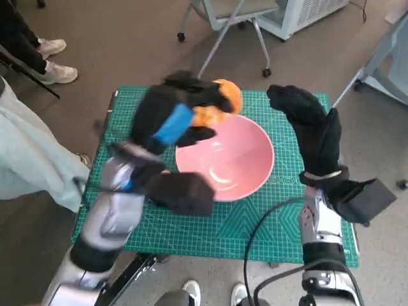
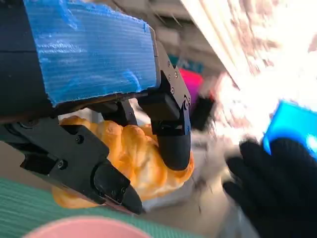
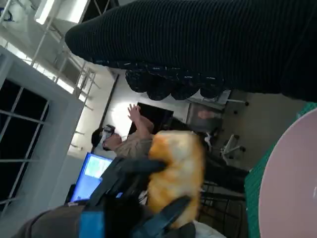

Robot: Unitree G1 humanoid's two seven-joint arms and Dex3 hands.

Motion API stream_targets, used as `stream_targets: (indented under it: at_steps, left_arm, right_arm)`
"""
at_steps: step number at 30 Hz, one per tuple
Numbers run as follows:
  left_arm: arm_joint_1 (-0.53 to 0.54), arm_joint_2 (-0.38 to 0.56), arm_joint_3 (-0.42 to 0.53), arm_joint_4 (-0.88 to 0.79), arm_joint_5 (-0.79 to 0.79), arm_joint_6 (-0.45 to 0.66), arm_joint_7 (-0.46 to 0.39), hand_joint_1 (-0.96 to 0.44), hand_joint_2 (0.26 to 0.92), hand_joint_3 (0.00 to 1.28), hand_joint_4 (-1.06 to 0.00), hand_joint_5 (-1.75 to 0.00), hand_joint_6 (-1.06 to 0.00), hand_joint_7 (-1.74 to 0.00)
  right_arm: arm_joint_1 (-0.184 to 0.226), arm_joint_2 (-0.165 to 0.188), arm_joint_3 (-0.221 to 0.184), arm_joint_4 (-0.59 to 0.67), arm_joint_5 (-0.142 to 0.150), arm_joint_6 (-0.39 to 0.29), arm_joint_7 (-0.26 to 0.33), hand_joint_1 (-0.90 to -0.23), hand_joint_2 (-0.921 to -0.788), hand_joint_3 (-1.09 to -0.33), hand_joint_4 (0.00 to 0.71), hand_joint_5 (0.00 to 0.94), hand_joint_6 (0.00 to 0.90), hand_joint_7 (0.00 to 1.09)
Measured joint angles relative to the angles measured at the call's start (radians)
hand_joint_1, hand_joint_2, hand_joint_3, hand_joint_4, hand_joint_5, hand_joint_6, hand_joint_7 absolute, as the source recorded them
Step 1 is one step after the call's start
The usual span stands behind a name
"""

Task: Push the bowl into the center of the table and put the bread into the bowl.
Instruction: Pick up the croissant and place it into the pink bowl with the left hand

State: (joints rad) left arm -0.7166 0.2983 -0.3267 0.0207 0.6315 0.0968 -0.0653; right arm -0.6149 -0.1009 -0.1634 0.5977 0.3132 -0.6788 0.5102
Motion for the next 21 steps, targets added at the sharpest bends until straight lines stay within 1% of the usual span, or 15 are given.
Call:
stream_targets:
  at_steps: [7, 9, 12, 13, 14, 15, 16, 17, 18, 19, 20, 21]
  left_arm:
    - [-0.029, -0.035, -0.03, 0.131, 0.0, -0.038, 0.0, 0.0, 0.896, 0.02, -0.83, -1.07, -0.71, -1.01]
    - [-0.034, -0.041, -0.037, 0.168, 0.0, -0.043, 0.0, 0.0, 0.9, 0.02, -0.83, -1.08, -0.7, -1.02]
    - [-0.041, -0.052, -0.046, 0.221, -0.001, -0.048, 0.0, 0.0, 0.913, 0.02, -0.8, -1.12, -0.66, -1.05]
    - [-0.043, -0.055, -0.048, 0.237, -0.003, -0.05, 0.0, 0.0, 0.915, 0.04, -0.78, -1.15, -0.63, -1.07]
    - [-0.043, -0.058, -0.049, 0.251, -0.004, -0.051, -0.001, 0.0, 0.917, 0.08, -0.7, -1.19, -0.61, -1.14]
    - [-0.044, -0.063, -0.05, 0.266, -0.006, -0.052, -0.003, 0.0, 0.918, 0.09, -0.68, -1.21, -0.59, -1.16]
    - [-0.044, -0.066, -0.05, 0.28, -0.009, -0.052, -0.009, 0.07, 0.919, 0.12, -0.64, -1.24, -0.54, -1.07]
    - [-0.044, -0.068, -0.051, 0.289, -0.013, -0.051, -0.019, 0.13, 0.919, 0.14, -0.61, -1.28, -0.51, -0.96]
    - [-0.044, -0.068, -0.052, 0.298, -0.016, -0.051, -0.029, 0.06, 0.885, 0.14, -0.47, -0.97, -0.45, -0.63]
    - [-0.044, -0.069, -0.053, 0.305, -0.02, -0.046, -0.047, 0.02, 0.88, 0.13, -0.45, -0.81, -0.44, -0.53]
    - [-0.044, -0.07, -0.054, 0.309, -0.022, -0.037, -0.069, -0.06, 0.872, 0.09, -0.39, -0.53, -0.42, -0.36]
    - [-0.044, -0.07, -0.055, 0.312, -0.025, -0.026, -0.089, -0.11, 0.868, 0.06, -0.34, -0.34, -0.4, -0.24]
  right_arm:
    - [0.008, -0.005, -0.009, -0.009, 0.0, 0.0, -0.001, -0.677, -0.921, -0.753, 0.186, 0.001, 0.084, 0.48]
    - [0.008, -0.005, -0.01, -0.009, 0.0, 0.0, -0.001, -0.677, -0.921, -0.753, 0.186, 0.001, 0.087, 0.49]
    - [0.011, -0.006, -0.012, -0.011, 0.0, 0.0, -0.002, -0.676, -0.921, -0.753, 0.186, 0.0, 0.091, 0.49]
    - [0.011, -0.006, -0.012, -0.012, 0.0, 0.0, -0.002, -0.676, -0.921, -0.753, 0.187, 0.0, 0.093, 0.49]
    - [0.012, -0.006, -0.012, -0.013, 0.0, 0.0, -0.003, -0.676, -0.921, -0.753, 0.186, 0.0, 0.094, 0.49]
    - [0.013, -0.006, -0.012, -0.015, 0.0, 0.0, -0.004, -0.676, -0.921, -0.753, 0.186, 0.0, 0.095, 0.49]
    - [0.014, -0.006, -0.012, -0.018, -0.001, 0.0, -0.005, -0.676, -0.921, -0.754, 0.186, 0.0, 0.096, 0.49]
    - [0.015, -0.006, -0.012, -0.021, -0.001, 0.0, -0.005, -0.675, -0.921, -0.754, 0.185, 0.0, 0.097, 0.49]
    - [0.016, -0.006, -0.012, -0.024, -0.001, 0.0, -0.006, -0.675, -0.921, -0.755, 0.185, 0.0, 0.1, 0.49]
    - [0.016, -0.006, -0.012, -0.027, -0.001, 0.0, -0.006, -0.675, -0.921, -0.755, 0.185, 0.0, 0.1, 0.5]
    - [0.017, -0.006, -0.012, -0.031, -0.001, 0.0, -0.007, -0.675, -0.921, -0.755, 0.185, 0.0, 0.101, 0.5]
    - [0.017, -0.006, -0.012, -0.034, -0.001, 0.0, -0.007, -0.675, -0.921, -0.755, 0.185, 0.0, 0.101, 0.5]
